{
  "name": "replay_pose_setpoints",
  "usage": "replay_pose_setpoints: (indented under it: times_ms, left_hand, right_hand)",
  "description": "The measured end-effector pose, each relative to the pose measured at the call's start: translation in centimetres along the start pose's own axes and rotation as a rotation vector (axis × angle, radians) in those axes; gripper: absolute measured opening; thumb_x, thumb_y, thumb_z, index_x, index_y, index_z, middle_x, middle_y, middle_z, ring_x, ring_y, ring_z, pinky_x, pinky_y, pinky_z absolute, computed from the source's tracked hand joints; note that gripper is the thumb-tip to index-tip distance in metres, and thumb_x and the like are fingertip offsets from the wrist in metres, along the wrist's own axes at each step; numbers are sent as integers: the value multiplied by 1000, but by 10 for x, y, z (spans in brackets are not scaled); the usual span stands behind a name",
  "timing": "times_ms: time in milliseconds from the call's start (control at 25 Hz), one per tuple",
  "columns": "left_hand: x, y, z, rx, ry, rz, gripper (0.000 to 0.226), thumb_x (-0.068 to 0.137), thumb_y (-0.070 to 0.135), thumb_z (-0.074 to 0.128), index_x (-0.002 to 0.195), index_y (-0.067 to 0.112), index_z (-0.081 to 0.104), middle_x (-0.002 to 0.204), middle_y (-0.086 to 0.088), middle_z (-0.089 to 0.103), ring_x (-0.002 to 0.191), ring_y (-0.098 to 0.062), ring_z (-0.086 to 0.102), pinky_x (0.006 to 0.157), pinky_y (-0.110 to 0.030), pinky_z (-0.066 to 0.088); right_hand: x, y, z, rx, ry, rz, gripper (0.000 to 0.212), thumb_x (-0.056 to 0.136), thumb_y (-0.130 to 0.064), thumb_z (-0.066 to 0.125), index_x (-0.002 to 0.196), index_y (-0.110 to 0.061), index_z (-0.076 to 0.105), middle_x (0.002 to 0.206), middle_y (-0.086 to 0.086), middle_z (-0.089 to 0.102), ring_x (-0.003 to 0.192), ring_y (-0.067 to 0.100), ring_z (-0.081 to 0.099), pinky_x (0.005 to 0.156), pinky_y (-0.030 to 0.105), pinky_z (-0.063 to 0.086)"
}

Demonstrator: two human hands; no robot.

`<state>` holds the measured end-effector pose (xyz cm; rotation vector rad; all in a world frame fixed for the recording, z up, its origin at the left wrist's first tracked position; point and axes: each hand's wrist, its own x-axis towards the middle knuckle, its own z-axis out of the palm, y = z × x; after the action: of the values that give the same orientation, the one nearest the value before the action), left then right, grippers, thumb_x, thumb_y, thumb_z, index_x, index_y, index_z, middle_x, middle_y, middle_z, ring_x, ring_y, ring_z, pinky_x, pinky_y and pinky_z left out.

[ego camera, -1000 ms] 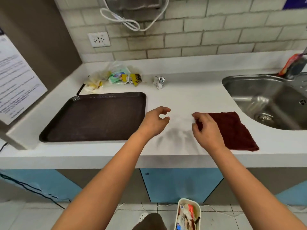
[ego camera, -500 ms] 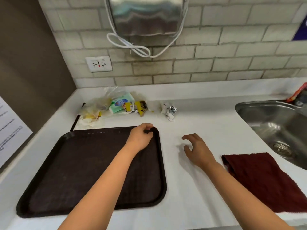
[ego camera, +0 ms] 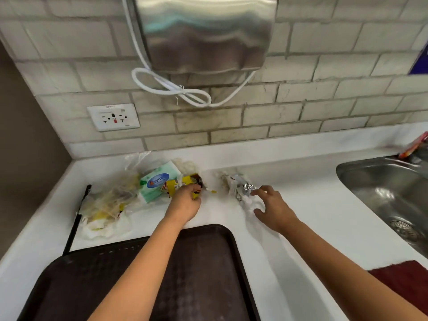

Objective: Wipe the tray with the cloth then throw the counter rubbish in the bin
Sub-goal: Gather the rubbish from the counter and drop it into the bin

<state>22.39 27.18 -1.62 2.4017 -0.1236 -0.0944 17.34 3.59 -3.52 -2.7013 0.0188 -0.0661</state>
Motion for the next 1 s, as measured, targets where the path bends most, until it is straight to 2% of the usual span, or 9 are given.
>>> replay_pose_setpoints:
  times_ms: [160, 320, 400, 520, 680, 800, 880, 960, 1000]
  left_hand:
    - [38, -5, 2, 229, -55, 90, 39, 89, 9, 50, 129, 10, 52, 135, -11, 48, 123, -28, 47, 96, -29, 40]
    - [71, -20, 8, 460, -106, 89, 58, 84, 19, 58, 138, 19, 36, 140, -6, 35, 127, -28, 39, 99, -38, 43]
    - [82, -23, 10, 501, -129, 71, 63, 84, 21, 60, 139, 19, 32, 137, -6, 36, 125, -28, 40, 95, -37, 45]
    - [94, -26, 11, 589, -120, 66, 66, 86, 16, 59, 143, 19, 26, 138, -5, 38, 127, -27, 37, 92, -36, 43]
    - [92, -28, 9, 734, -15, 121, 58, 88, 14, 53, 140, 23, 30, 135, -5, 39, 125, -28, 37, 98, -40, 34]
    - [82, -24, 9, 727, 66, 179, 49, 91, 8, 43, 135, 25, 36, 132, -2, 42, 123, -26, 41, 102, -43, 26]
    - [77, -19, 6, 669, 79, 201, 46, 92, 8, 43, 134, 26, 39, 132, 0, 45, 121, -23, 45, 99, -39, 27]
    - [73, -11, 0, 602, 62, 216, 40, 94, 11, 41, 131, 25, 43, 130, 0, 48, 115, -24, 50, 92, -33, 31]
    - [71, -7, -3, 575, 53, 222, 37, 95, 13, 41, 129, 24, 46, 129, 0, 49, 112, -25, 51, 89, -32, 32]
  right_hand:
    - [47, -6, -1, -80, -121, -53, 65, 82, -20, 62, 140, -31, 35, 152, -2, 16, 139, 25, 20, 100, 37, 42]
    - [89, -12, 0, -257, -393, -125, 87, 84, -10, 57, 147, -38, 4, 156, -8, -15, 145, 23, -9, 110, 36, 31]
    - [104, -16, 4, -283, -500, -124, 89, 85, -5, 54, 147, -40, 1, 156, -8, -19, 145, 20, -15, 112, 39, 25]
    - [115, -16, 15, -292, -576, -128, 81, 87, -2, 49, 148, -36, 8, 158, -6, -8, 146, 19, -6, 113, 40, 22]
    - [115, -9, 28, -187, -355, -154, 48, 90, -11, 47, 134, -28, 42, 145, 0, 31, 133, 25, 29, 106, 32, 31]
    - [111, -6, 33, -51, -248, -39, 40, 87, -13, 50, 125, -26, 51, 131, 3, 45, 114, 26, 46, 94, 33, 43]
    - [108, -5, 33, -72, -205, 18, 40, 85, -19, 53, 123, -27, 52, 127, 3, 50, 112, 26, 49, 93, 35, 44]
    - [107, -1, 31, -218, -176, 18, 42, 82, -31, 55, 124, -28, 53, 131, 1, 48, 125, 26, 38, 103, 34, 34]
    - [106, 1, 30, -212, -181, 16, 45, 80, -35, 55, 124, -27, 54, 135, 2, 44, 130, 25, 32, 108, 34, 28]
